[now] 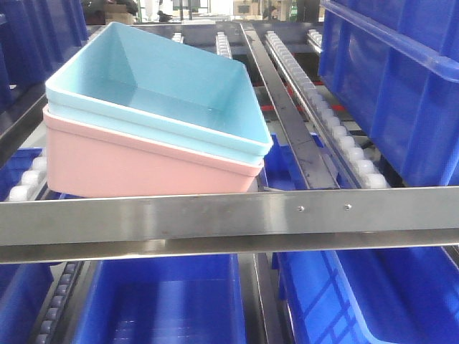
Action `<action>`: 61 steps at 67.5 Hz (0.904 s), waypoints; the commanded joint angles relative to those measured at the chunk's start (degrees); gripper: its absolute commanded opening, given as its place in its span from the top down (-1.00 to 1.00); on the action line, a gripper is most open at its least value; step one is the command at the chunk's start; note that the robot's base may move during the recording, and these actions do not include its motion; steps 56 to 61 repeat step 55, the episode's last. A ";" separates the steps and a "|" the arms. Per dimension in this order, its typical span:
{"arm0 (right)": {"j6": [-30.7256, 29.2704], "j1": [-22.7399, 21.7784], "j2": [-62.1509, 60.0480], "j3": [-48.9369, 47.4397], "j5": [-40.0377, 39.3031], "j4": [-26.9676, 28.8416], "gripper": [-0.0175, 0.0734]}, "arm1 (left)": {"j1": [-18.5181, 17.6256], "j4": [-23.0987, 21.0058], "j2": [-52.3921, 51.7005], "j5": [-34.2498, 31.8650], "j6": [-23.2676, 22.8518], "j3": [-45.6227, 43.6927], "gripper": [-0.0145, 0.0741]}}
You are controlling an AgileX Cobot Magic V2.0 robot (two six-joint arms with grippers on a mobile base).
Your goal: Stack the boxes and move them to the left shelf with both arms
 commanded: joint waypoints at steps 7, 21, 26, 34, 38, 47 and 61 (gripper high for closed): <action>-0.05 -0.28 -1.11 -1.36 -4.76 0.26 0.50 | -0.26 -0.37 -0.86 -4.79 -0.12 -0.16 0.68; -0.05 -0.28 -1.11 -1.36 -4.76 0.26 0.50 | -0.26 -0.37 -0.86 -4.79 -0.12 -0.16 0.68; -0.05 -0.28 -1.11 -1.36 -4.76 0.26 0.50 | -0.26 -0.37 -0.86 -4.79 -0.12 -0.16 0.68; -0.05 -0.28 -1.11 -1.36 -4.76 0.26 0.50 | -0.26 -0.37 -0.86 -4.79 -0.12 -0.16 0.68; -0.05 -0.28 -1.11 -1.36 -4.76 0.26 0.50 | -0.26 -0.37 -0.86 -4.79 -0.12 -0.16 0.68; -0.05 -0.28 -1.11 -1.36 -4.76 0.26 0.50 | -0.26 -0.37 -0.86 -4.79 -0.12 -0.16 0.68; -0.05 -0.28 -1.11 -1.36 -4.76 0.26 0.50 | -0.26 -0.37 -0.86 -4.79 -0.12 -0.16 0.68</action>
